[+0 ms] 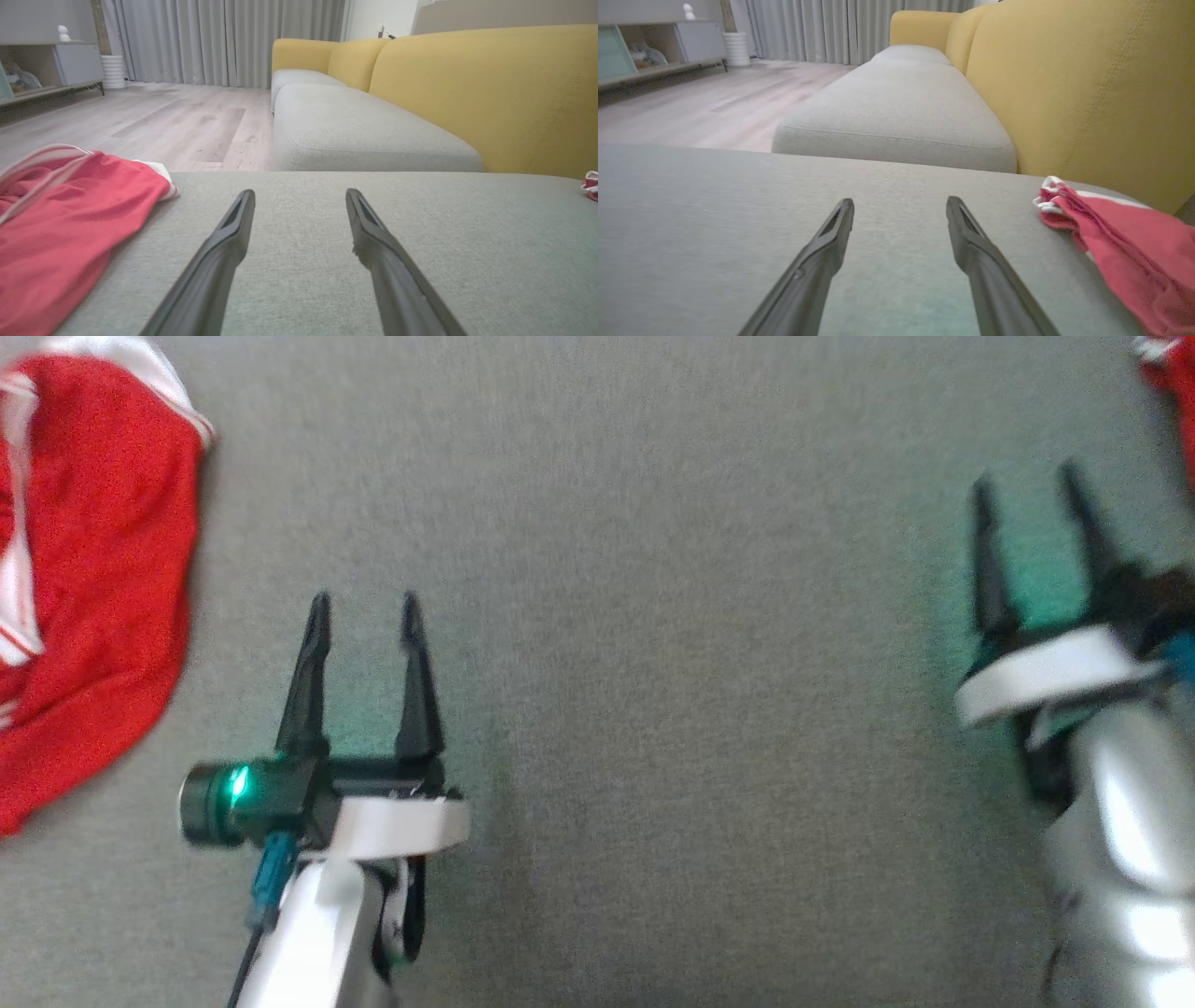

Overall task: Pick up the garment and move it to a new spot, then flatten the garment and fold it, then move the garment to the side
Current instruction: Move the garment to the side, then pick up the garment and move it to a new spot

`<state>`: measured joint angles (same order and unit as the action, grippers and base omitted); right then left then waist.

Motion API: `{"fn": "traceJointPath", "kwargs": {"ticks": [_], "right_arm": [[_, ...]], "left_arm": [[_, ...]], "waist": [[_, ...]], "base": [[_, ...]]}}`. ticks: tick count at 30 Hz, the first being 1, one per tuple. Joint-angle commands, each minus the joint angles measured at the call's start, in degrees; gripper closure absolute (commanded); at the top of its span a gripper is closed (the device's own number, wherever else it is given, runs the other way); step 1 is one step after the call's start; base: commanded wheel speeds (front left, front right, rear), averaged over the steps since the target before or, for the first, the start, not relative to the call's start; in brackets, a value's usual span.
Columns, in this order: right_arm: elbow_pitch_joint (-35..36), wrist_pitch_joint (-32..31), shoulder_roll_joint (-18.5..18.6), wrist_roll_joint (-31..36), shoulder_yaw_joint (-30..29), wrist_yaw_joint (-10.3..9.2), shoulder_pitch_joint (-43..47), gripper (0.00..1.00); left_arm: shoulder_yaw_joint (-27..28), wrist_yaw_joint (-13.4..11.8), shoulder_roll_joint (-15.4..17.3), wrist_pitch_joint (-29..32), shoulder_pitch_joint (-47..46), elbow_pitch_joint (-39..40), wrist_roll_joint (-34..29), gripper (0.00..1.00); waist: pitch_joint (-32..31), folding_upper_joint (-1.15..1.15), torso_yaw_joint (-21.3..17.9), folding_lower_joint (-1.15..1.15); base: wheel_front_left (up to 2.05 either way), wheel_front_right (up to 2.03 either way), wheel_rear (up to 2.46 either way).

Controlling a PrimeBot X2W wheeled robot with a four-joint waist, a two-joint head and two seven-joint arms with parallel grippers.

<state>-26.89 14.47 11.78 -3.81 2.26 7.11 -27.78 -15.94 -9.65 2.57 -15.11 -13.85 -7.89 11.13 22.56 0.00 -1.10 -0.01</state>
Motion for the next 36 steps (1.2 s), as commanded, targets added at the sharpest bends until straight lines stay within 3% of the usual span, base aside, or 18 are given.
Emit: {"fn": "traceJointPath", "kwargs": {"ticks": [1, 9, 13, 36], "right_arm": [[3.7, 0.5, -1.7, -1.4, 2.5, 0.37, 2.7, 0.0], [11.6, 0.5, -7.6, -2.8, 4.1, 0.37, 19.4, 0.0], [12.5, 0.5, -8.2, -1.9, 4.7, 0.37, 23.6, 0.0], [11.5, 0.5, -8.9, -0.6, 2.3, 0.37, 28.0, 0.0]], "left_arm": [[2.9, -0.3, 0.3, 0.1, 1.8, 0.9, 0.2, 0.0], [7.1, 2.4, 0.3, 0.1, 9.7, -4.2, -0.2, 0.0], [8.4, 3.6, 0.3, 0.1, 13.6, -4.4, -0.6, 0.0], [10.3, 4.3, 0.3, 0.1, 18.1, -6.4, -1.2, 0.0]], "waist": [[-8.0, 0.0, -0.3, 0.01], [-20.1, 0.0, 0.2, 0.01], [-23.0, 0.0, -0.3, 0.01], [-26.7, 0.0, -0.8, 0.01]], "base": [[0.0, 0.0, 0.0], [0.0, 0.0, 0.0], [0.0, 0.0, 0.0], [0.0, 0.0, 0.0]]}}
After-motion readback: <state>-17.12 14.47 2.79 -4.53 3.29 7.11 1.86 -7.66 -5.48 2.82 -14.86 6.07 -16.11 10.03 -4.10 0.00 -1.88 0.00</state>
